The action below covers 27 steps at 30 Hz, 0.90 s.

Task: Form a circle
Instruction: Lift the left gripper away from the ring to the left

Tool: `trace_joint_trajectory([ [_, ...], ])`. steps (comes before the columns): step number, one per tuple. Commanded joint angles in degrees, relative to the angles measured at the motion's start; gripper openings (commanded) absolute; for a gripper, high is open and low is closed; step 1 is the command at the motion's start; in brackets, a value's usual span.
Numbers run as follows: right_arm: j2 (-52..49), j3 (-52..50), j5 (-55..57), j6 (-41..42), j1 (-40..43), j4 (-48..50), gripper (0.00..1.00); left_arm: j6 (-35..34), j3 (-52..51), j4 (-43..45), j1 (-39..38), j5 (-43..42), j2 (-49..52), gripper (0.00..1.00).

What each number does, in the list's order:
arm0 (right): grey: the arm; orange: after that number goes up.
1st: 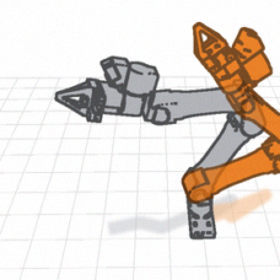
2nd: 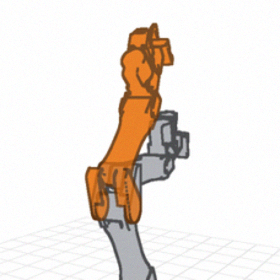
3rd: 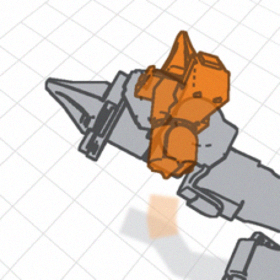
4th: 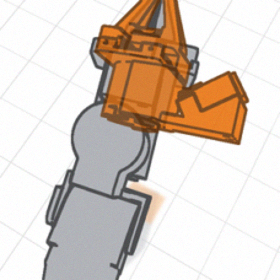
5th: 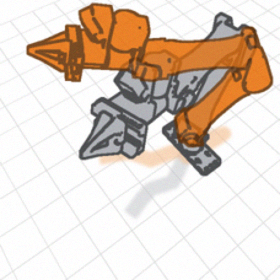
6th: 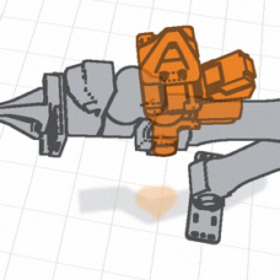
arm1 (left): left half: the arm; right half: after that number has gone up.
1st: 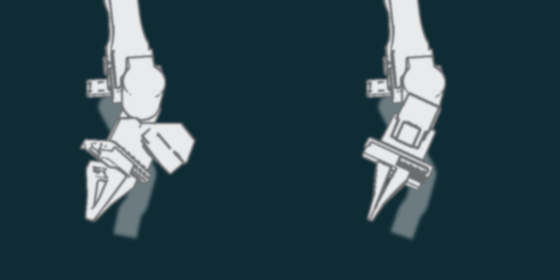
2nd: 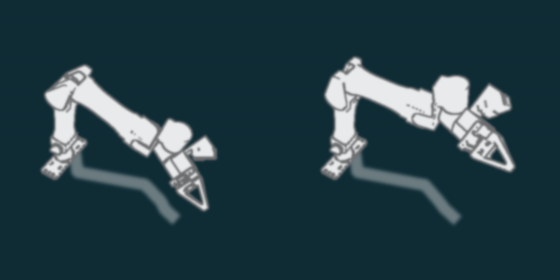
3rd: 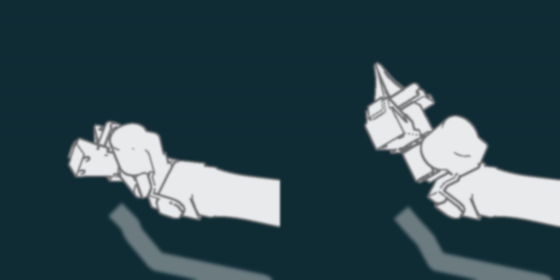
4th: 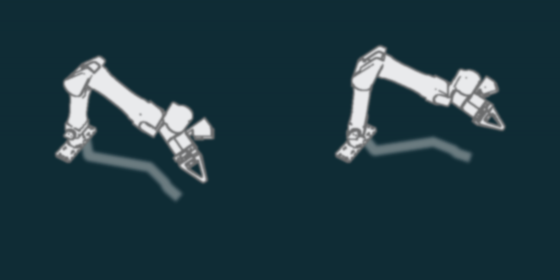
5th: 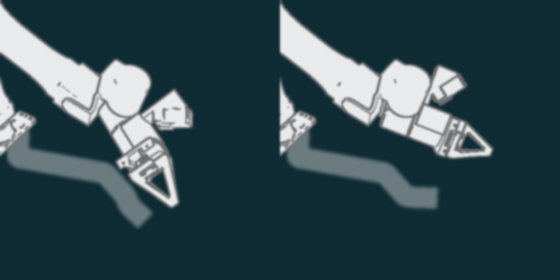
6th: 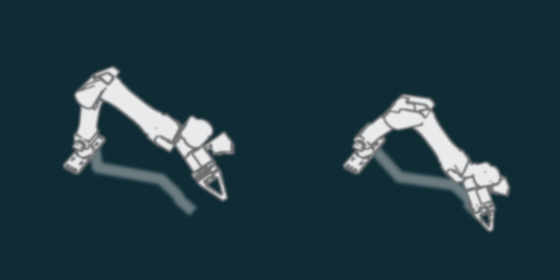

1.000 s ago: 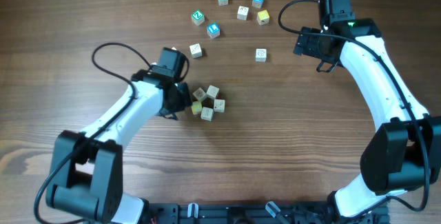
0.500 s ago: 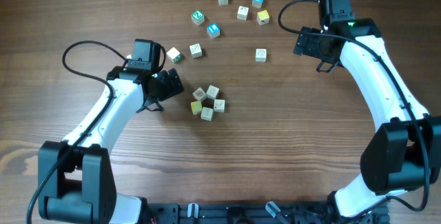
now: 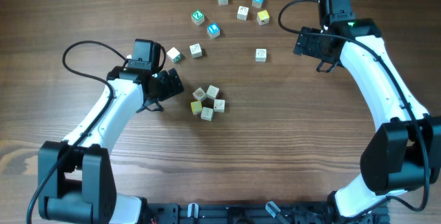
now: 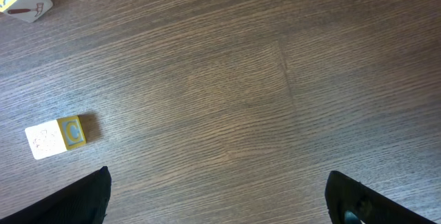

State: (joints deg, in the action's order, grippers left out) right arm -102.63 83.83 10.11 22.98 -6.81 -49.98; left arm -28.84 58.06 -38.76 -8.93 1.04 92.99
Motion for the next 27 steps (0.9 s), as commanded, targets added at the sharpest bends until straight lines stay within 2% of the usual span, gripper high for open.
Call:
trace_joint_trajectory([
  [1,0.5,0.5,0.1,-0.5,-0.2,0.0,1.0,0.0,0.7,0.0,0.0,0.3,-4.3,1.0],
  [6,0.5,0.5,0.1,-0.5,-0.2,0.0,1.0,0.1,0.7,-1.5,0.2,0.6,-17.5,1.0],
  [11,0.5,0.5,0.1,-0.5,-0.2,0.0,1.0,0.1,-0.1,-10.0,0.2,2.1,-29.8,1.0],
  [15,0.5,0.5,0.1,-0.4,-0.2,0.0,1.0,0.1,-6.1,-7.7,0.2,5.8,-35.3,1.0],
  [24,0.5,0.5,0.1,-0.5,-0.2,0.0,1.0,0.1,-29.4,35.7,0.2,4.0,-44.7,1.0],
  [27,0.5,0.5,0.1,-0.5,-0.2,0.0,1.0,0.1,-36.1,46.0,0.2,4.0,-47.5,1.0],
])
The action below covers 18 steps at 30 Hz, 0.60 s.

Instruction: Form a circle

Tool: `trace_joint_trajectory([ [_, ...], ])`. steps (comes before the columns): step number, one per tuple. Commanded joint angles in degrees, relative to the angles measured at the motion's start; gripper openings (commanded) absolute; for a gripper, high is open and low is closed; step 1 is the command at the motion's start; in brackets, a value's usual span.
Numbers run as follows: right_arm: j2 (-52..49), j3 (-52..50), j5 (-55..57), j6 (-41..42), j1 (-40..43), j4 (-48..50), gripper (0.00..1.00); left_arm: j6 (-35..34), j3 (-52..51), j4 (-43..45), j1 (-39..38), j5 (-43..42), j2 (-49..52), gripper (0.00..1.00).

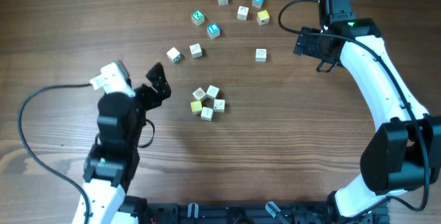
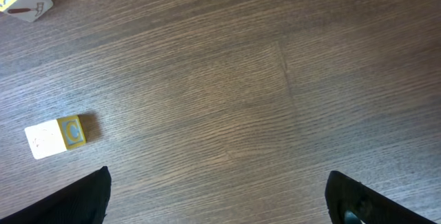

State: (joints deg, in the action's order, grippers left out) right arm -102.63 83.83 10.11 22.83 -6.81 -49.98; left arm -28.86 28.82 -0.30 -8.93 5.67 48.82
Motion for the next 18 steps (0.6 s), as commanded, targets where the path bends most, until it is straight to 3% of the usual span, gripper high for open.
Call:
trace_joint_trajectory([
  [1,0.5,0.5,0.1,-0.3,-0.2,0.0,1.0,0.1,-9.3,10.6,0.2,-0.7,-4.4,1.0],
  [4,0.5,0.5,0.1,-0.3,-0.2,0.0,1.0,0.1,-15.3,16.3,0.2,-0.7,-7.6,1.0],
  [13,0.5,0.5,0.1,-0.3,-0.2,0.0,1.0,0.0,-27.4,16.2,1.1,-1.8,-18.1,1.0],
  [18,0.5,0.5,0.1,-0.3,-0.2,0.0,1.0,0.1,-28.5,5.7,1.8,-1.7,-26.8,1.0],
])
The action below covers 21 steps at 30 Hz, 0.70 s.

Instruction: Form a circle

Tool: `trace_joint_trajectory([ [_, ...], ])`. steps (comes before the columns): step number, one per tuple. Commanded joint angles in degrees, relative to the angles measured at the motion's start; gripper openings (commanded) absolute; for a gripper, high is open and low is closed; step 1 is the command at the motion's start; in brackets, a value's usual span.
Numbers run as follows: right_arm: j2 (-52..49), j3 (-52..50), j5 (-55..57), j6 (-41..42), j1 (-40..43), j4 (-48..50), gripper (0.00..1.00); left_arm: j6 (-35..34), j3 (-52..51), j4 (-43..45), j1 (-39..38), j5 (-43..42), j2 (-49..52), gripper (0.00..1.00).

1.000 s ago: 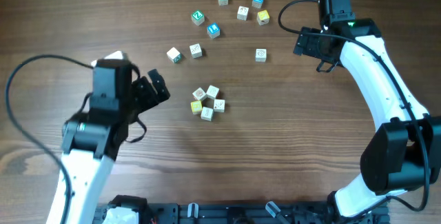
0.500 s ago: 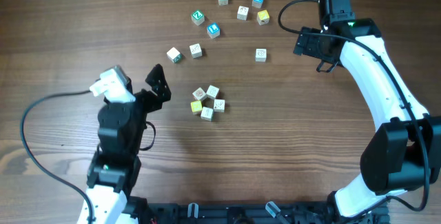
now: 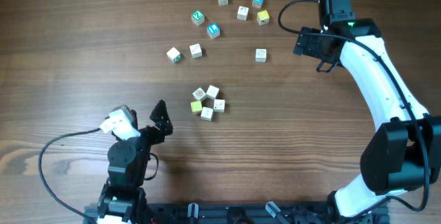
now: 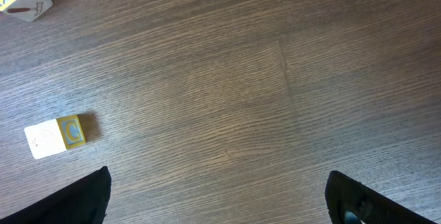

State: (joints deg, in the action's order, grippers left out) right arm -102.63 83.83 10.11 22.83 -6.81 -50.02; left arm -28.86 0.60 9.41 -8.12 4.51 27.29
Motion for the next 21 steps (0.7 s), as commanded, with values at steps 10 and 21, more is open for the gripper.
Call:
trace_joint_trajectory([
  [10,0.5,0.5,0.1,-0.3,-0.2,0.0,1.0,16.7,-0.3,-13.5,0.9,-1.2,-24.0,1.0],
  [21,0.5,0.5,0.1,-0.3,-0.2,0.0,1.0,35.9,-0.3,-13.9,1.9,-4.6,-27.1,1.0],
])
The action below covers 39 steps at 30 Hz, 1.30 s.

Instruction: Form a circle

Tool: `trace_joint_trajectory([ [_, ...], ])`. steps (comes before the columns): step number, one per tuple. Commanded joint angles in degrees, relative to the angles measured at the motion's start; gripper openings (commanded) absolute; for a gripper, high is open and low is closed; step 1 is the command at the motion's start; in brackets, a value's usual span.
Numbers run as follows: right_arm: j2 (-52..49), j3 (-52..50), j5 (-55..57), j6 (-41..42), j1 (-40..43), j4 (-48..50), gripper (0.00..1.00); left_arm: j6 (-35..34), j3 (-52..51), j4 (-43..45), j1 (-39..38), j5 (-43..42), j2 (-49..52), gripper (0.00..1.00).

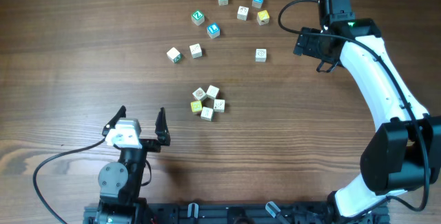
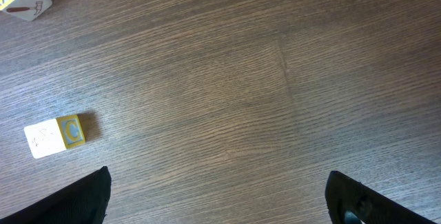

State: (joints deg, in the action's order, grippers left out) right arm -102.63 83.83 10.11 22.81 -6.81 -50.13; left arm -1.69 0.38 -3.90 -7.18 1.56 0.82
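Small lettered cubes lie on the wooden table. A tight cluster [image 1: 207,103] of several sits mid-table. Others are spread in a loose arc at the back: a white-green cube [image 1: 173,55], a blue one [image 1: 213,29], a yellow one [image 1: 263,17] and a lone white cube [image 1: 260,54]. That lone cube, white with a yellow face [image 2: 55,136], is also in the right wrist view. My left gripper [image 1: 142,116] is open near the front edge, well short of the cluster. My right gripper [image 2: 217,196] hangs open over bare wood, right of the lone cube, with nothing between its fingers.
The left arm is folded back at the front edge, its cable [image 1: 55,162] looping on the table. The right arm [image 1: 375,79] reaches in from the right side. Another cube's corner shows at the top left of the right wrist view.
My left arm has drawn back a little more to the front edge and now faces straight away from it, fingers spread. Cubes and right arm are unchanged.
At first my left gripper was right beside the mid-table cluster, on its left. It then stood farther back and left, then near the front edge, and now rests folded there. The right arm and all cubes have stayed put.
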Motion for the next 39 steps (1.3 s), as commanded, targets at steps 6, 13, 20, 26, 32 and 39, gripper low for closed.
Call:
trace_joint_trajectory([
  [6,0.5,0.5,0.1,-0.3,-0.2,0.2,1.0,8.8,0.0,-0.4,1.2,-1.6,-0.6,1.0],
  [13,0.5,0.5,0.1,-0.3,-0.2,0.2,1.0,8.8,0.0,-0.4,1.2,-1.5,-0.5,1.0],
  [20,0.5,0.5,0.1,-0.3,-0.2,0.2,1.0,8.8,0.0,-0.4,1.2,-1.5,-0.5,1.0],
  [26,0.5,0.5,0.1,-0.3,-0.2,0.2,1.0,8.8,0.0,-0.4,1.2,-1.6,-0.5,1.0],
  [32,0.1,0.5,0.1,-0.3,-0.2,0.2,1.0,8.8,0.0,-0.4,1.2,-1.5,-0.5,1.0],
  [39,2.2,0.5,0.1,-0.3,-0.2,0.1,1.0,8.8,0.0,-0.4,1.2,-1.5,-0.5,1.0],
])
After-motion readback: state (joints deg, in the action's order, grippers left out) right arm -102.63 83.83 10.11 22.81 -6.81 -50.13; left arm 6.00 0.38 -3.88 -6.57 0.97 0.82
